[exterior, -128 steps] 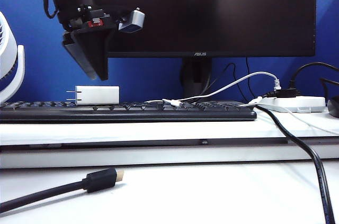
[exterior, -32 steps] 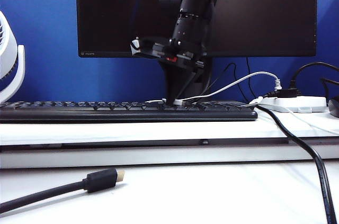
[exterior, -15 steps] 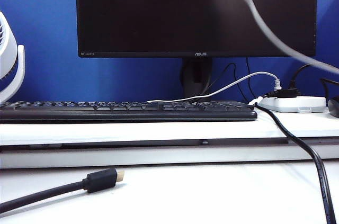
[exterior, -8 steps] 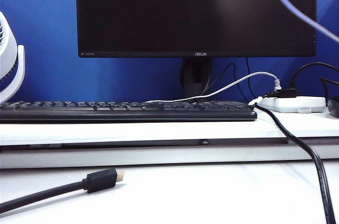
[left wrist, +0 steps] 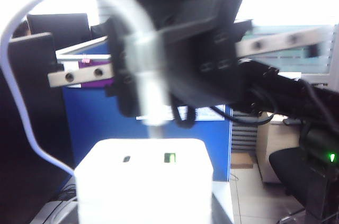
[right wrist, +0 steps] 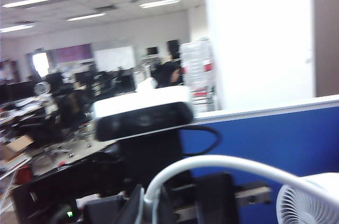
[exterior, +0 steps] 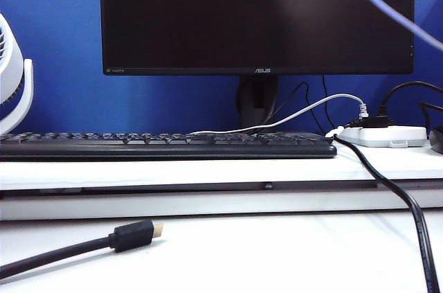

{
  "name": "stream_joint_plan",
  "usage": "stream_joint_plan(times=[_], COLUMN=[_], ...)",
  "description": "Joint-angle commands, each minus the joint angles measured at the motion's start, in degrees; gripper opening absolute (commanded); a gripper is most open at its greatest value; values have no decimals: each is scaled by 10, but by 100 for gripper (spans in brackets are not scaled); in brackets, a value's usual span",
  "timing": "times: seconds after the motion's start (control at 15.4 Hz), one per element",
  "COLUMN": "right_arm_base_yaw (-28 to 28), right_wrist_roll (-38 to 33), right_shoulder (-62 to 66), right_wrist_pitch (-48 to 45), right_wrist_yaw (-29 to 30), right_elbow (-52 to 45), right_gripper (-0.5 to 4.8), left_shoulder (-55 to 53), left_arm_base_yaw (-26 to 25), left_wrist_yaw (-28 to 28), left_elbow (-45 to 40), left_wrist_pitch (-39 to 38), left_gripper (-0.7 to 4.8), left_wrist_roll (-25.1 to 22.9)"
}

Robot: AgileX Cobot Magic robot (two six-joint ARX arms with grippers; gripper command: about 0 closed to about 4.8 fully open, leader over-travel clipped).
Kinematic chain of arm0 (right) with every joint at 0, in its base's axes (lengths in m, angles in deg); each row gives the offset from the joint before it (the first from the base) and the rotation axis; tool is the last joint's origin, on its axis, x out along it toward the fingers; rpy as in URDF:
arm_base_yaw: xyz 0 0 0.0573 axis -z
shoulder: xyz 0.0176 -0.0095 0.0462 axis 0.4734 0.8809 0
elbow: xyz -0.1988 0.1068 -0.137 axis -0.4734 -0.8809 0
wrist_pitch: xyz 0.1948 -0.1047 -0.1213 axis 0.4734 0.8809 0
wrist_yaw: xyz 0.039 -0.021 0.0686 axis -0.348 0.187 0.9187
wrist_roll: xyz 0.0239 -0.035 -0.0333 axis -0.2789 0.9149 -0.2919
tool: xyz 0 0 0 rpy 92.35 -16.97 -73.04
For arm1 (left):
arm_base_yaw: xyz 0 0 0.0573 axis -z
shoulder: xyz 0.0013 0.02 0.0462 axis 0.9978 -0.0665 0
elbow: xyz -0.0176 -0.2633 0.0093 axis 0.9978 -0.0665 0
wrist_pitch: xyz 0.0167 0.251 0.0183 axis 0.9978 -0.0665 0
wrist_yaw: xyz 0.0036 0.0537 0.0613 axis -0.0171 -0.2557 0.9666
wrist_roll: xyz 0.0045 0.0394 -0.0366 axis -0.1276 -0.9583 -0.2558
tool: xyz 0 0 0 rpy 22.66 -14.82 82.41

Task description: Pick up the Type-C charging cable and the charging base, insert one end of the Type-C charger into the corresponding slot on the base, and finally place the plugged-in charger back on the table.

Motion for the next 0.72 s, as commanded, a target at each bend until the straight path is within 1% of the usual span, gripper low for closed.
stream_joint_plan(times=[0.07,0.33,0.39,0.52,0.72], right_arm_base_yaw=[-2,-2,-2,-1,0], right_wrist_roll=[25,28,33,47,47], right_shoulder=[-2,8,9,8,8], right_wrist_pitch=[-10,-9,-8,-3,-3], right_wrist_yaw=[0,0,4,12,17], right_elbow=[2,1,1,1,1], right_gripper=[-1,-1,-1,-1,-1], left_shoulder=[1,1,1,1,1], left_arm_base_yaw=[1,1,1,0,0], left_wrist_yaw=[-7,-8,-17,-18,-18], left_elbow=[2,2,2,2,2], left_wrist_pitch=[14,16,17,43,49], left_gripper=[-6,-6,-6,-6,-6], left_wrist_roll=[10,20,21,38,38])
